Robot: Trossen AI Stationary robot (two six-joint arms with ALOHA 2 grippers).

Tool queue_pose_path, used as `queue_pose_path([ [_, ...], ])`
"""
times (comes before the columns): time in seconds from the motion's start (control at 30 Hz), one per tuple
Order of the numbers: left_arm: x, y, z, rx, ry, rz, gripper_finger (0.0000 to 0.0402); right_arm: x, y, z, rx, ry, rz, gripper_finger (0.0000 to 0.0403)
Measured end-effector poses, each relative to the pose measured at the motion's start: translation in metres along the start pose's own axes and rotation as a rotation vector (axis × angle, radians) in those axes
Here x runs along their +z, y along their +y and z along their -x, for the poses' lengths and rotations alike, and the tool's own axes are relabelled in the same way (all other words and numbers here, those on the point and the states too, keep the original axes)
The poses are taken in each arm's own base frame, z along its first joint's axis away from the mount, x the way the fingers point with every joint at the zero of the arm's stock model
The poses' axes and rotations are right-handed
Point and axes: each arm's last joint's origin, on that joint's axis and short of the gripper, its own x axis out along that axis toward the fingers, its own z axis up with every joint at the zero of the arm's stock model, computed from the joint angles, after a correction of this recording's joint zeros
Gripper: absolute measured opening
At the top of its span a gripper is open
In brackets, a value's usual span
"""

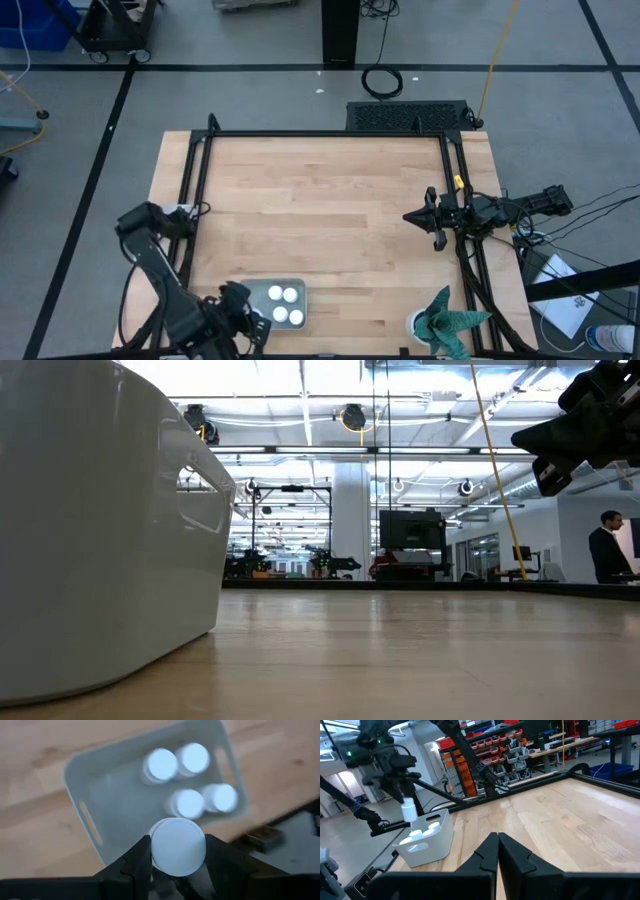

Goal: Pick and place pill bottles into a basket
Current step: Put the white medicine bottle into the gray bin

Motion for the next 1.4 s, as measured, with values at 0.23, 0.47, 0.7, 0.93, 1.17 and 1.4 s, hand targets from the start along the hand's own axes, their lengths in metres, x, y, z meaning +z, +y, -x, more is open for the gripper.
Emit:
queue_pose_path([
  [0.23, -0.010, 0.001, -0.031, 0.134, -0.083, -0.060, 0.0162, 0.000, 0.000, 0.000, 0.000, 0.000, 0.000, 0.0004],
  [0.47, -0.022, 0.001, -0.059, 0.197, -0.149, -0.109, 0.0162, 0.000, 0.000, 0.000, 0.000, 0.000, 0.000, 0.0004],
  [0.7, -0.025, 0.002, -0.076, 0.236, -0.222, -0.114, 0.0162, 0.000, 0.000, 0.000, 0.000, 0.000, 0.000, 0.0004],
  [0.93, -0.029, 0.002, -0.088, 0.252, -0.257, -0.109, 0.0170, 0.000, 0.000, 0.000, 0.000, 0.000, 0.000, 0.0004],
  [1.17, -0.029, 0.008, -0.095, 0.277, -0.265, -0.107, 0.0166, 0.000, 0.000, 0.000, 0.000, 0.000, 0.000, 0.0004],
  [1.4, -0.034, 0.010, -0.103, 0.236, -0.250, -0.035, 0.0189, 0.000, 0.000, 0.000, 0.000, 0.000, 0.000, 0.0004],
])
